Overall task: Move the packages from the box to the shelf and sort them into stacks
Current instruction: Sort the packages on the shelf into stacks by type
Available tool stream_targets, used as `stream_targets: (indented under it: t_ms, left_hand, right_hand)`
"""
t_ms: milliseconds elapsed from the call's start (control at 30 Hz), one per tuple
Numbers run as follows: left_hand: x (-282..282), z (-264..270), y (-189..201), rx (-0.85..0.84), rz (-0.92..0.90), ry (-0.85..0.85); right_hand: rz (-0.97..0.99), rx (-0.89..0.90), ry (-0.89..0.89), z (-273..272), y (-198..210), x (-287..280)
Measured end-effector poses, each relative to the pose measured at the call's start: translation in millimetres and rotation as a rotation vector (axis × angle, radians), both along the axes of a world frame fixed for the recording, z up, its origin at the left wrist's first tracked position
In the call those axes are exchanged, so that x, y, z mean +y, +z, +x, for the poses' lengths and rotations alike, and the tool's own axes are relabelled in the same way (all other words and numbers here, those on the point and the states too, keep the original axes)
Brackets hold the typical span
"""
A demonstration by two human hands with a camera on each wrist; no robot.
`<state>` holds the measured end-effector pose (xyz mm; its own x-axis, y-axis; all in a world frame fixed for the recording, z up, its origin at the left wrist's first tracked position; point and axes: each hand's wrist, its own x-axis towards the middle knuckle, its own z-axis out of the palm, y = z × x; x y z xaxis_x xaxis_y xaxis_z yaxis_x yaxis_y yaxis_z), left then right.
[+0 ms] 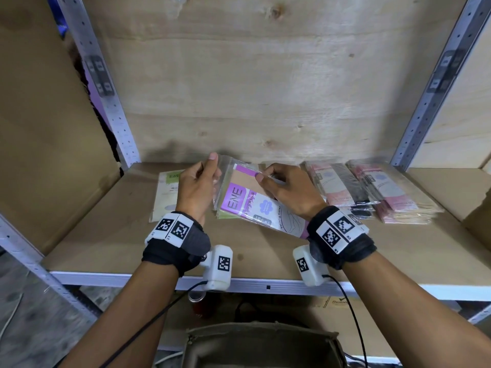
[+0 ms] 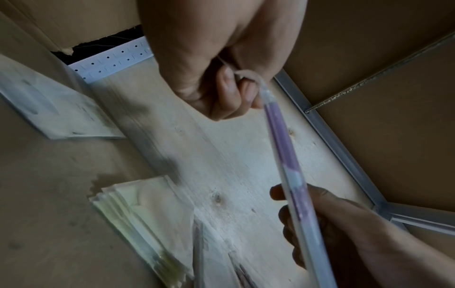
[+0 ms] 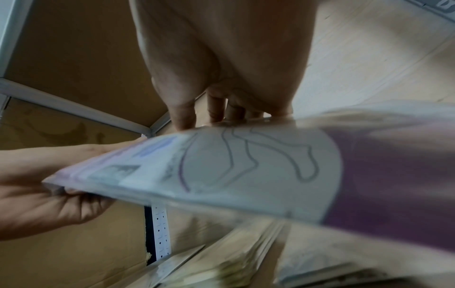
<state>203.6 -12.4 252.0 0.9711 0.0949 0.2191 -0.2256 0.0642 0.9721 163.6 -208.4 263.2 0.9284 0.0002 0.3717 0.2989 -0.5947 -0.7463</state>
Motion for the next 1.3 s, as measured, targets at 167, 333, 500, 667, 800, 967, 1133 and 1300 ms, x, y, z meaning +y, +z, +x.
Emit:
stream_targets:
  t_ms: [167,333,500,667,800,967,1133,1300]
  left_hand:
    - [-2,-5,5,0.089,-0.148,-0.082]
    - [-2,-8,11,0.207,-0.229,-0.146]
    - [-2,-9,13,0.279,-0.350,-0.218]
    - [-3,-16,18,0.302,-0.417,-0.245]
    - [-3,-21,22,0.313,-0.370,-0.237]
    - [0,-19,21,0.331,-0.439,-0.284]
    - [-1,-16,15,0.381,-0.370,-0.191]
    - [-2,-14,14,0.381,-0.377,-0.223]
  right_hand:
    - [0.003,-0.004,0.003,0,-1,1]
    - [0.014,0.012,0.026,2,-3,1]
    - [0.040,0.032,0.056,4,-6,2]
    - [0.056,0.030,0.072,6,-9,2]
    - [0.077,0.040,0.077,6,-11,2]
    - [0.090,0.045,0.076,8,-13,2]
    - [0.079,0.041,0.066,8,-14,0]
    - [0.076,0.055,0.061,9,-15,0]
